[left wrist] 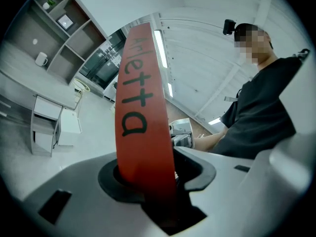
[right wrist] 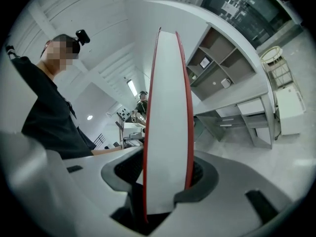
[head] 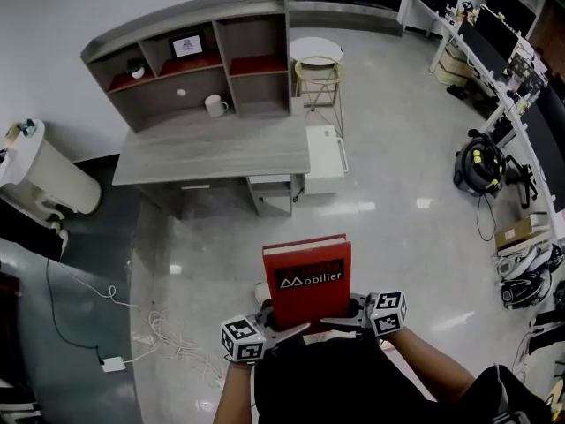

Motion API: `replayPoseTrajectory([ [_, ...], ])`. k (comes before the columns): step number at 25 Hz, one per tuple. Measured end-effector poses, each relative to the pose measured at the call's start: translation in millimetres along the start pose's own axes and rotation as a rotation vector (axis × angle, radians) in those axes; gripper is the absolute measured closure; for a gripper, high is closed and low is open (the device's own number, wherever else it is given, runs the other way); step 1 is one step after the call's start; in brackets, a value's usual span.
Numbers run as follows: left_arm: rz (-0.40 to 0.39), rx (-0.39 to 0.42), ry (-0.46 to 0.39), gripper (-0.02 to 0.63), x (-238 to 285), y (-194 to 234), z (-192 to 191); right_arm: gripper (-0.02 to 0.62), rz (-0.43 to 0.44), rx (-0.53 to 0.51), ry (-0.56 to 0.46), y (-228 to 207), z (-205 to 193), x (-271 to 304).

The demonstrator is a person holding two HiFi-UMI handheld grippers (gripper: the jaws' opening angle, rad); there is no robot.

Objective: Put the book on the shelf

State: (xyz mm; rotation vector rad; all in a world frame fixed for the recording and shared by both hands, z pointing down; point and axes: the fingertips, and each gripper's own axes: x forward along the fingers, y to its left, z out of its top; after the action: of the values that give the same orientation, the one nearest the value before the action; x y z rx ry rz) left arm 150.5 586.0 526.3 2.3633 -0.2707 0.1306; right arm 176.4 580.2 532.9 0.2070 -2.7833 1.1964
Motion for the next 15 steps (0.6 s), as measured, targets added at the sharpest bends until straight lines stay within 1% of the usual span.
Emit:
replayPoseTrajectory([
  [3,-0.006,0.015,-0.013,0.414,-20.7,30.7,27.7,0.403,-0.008,0.014,-0.007,-19.7,28.7,28.5],
  [8,-0.010,0.017,-0.038,0.413,-69.9,81.3,70.0,0.403,-0.024,-0.035,0.024,-44.4,79.0,90.5],
  [11,-0.001,0.016,-0.035,0.414,-99.4,107.9,94.6,0.403,-0.036,-0.081,0.038,-54.8,108.1,126.2],
  [15,-0.003,0.034,-0.022,0.413,-126.5,140.2,126.5,0.399,-0.058,-0.085,0.015,-72.6,142.5,161.6],
])
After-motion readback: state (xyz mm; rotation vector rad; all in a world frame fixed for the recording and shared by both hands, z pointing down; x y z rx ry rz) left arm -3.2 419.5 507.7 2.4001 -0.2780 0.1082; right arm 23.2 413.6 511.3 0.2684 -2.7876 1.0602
